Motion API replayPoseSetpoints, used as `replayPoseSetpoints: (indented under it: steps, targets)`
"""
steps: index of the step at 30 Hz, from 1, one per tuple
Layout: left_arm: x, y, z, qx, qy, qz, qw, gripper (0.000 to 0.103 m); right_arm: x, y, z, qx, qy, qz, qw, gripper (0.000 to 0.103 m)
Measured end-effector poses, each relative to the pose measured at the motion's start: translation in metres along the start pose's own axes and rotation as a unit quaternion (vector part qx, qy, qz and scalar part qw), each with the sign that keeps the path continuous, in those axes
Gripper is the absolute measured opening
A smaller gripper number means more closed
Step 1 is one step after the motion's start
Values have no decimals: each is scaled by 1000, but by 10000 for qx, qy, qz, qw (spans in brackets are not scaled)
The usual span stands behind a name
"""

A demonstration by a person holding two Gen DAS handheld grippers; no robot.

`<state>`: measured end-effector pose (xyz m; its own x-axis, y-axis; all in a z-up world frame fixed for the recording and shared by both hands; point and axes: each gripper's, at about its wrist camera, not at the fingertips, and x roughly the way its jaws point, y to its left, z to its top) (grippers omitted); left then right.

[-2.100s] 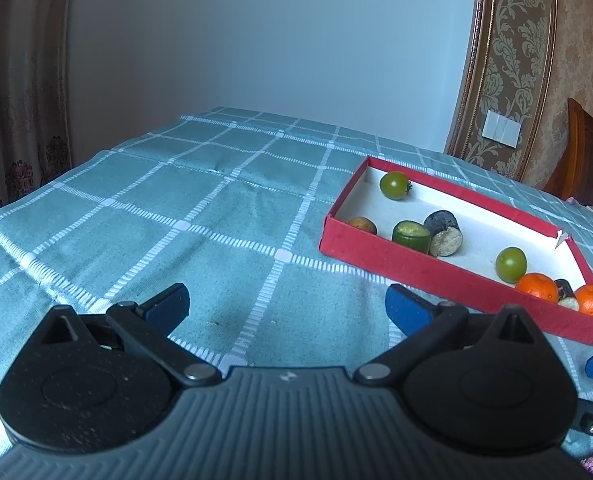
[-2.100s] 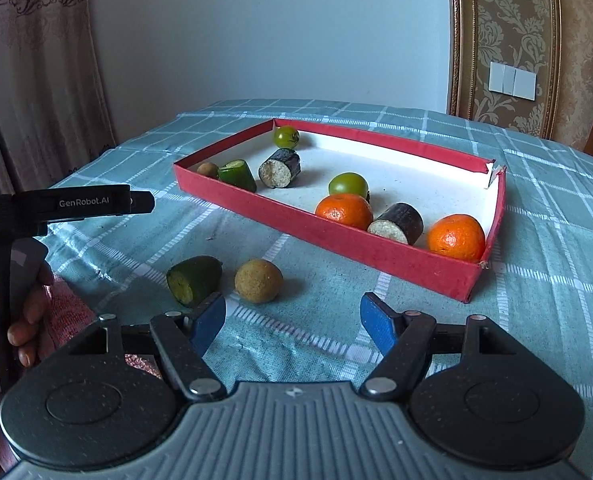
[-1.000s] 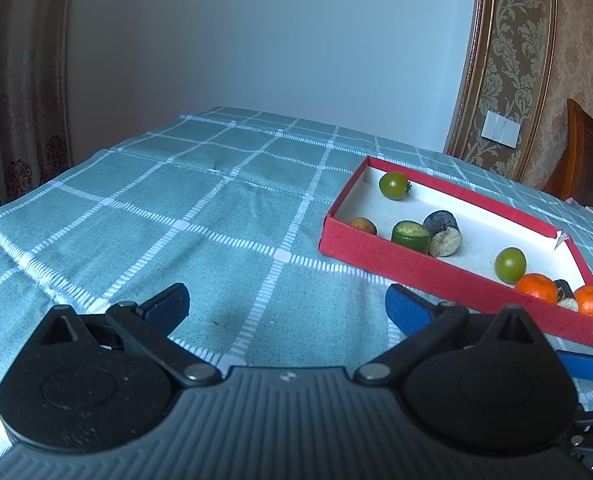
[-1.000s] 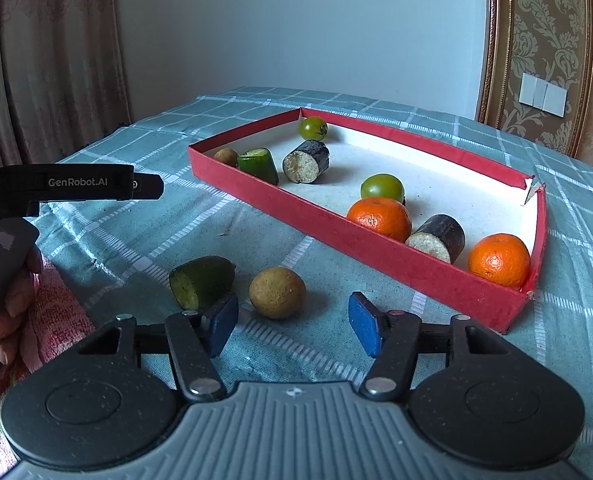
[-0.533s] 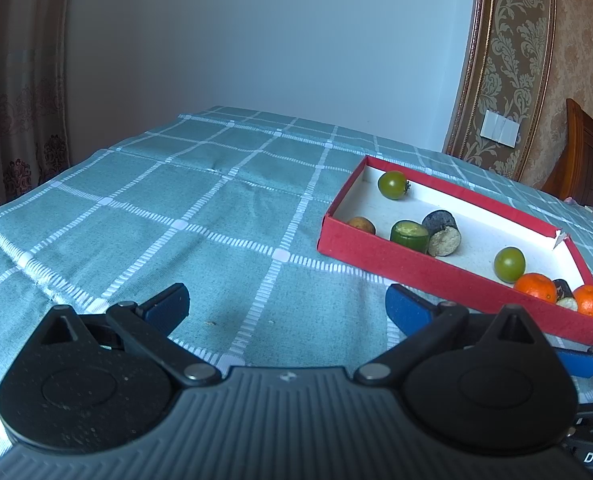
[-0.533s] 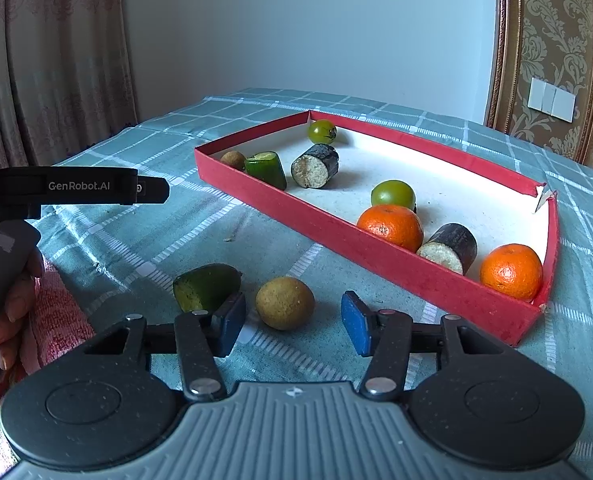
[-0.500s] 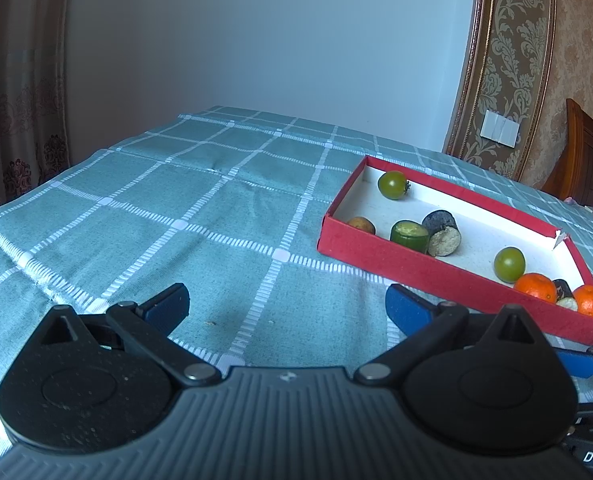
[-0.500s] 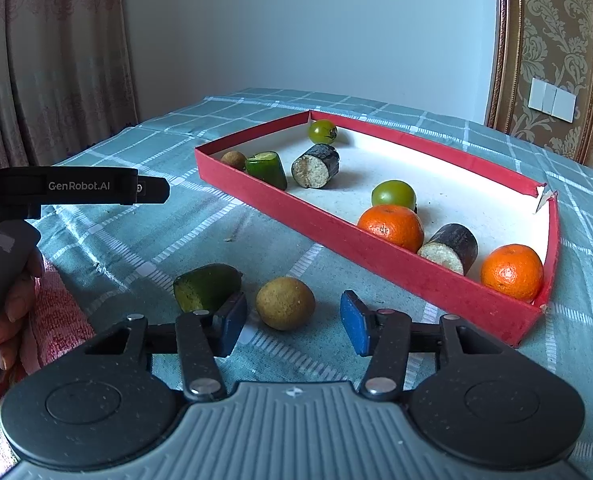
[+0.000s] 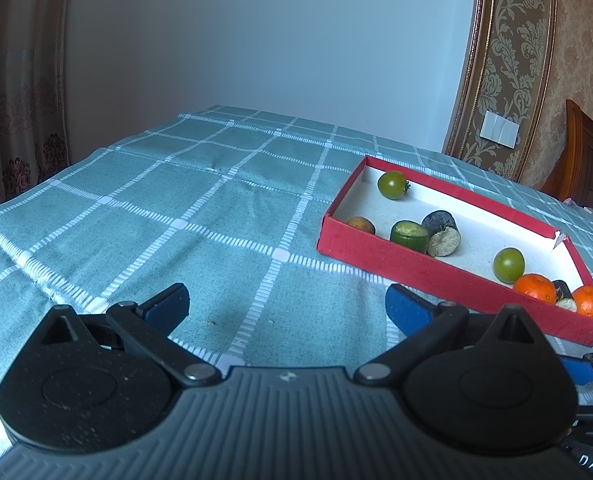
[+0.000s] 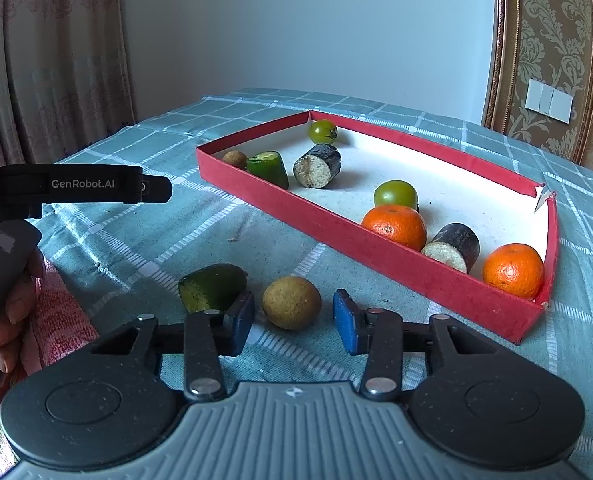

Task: Organize fruits
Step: 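Move the right gripper down toward the brown longan on the cloth, then close the right gripper on the brown longan and lift it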

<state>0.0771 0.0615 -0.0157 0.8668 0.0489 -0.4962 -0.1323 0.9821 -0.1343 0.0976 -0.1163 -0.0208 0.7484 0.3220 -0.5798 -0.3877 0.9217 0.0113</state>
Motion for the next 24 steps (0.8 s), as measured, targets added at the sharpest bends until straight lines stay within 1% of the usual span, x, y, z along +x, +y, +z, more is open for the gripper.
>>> replayPoseSetpoints:
  steps: [2, 7, 9, 16, 24]
  targets:
    - [0, 0, 0, -1, 1, 1, 10000, 103, 0, 2, 0, -23, -1, -9, 10000, 35]
    - [0, 0, 0, -5, 2, -1, 10000, 103, 0, 3, 0, 4, -7, -35, 10000, 34]
    - [0, 1, 0, -2, 2, 2, 10000, 103, -1, 5, -1, -4, -20, -46, 10000, 30]
    - [1, 1, 0, -7, 5, -5, 10000, 103, -3, 7, -2, 89, -63, -142, 9998, 29]
    - [1, 1, 0, -10, 6, -9, 10000, 103, -16, -7, -8, 405, -193, -233, 9987, 30]
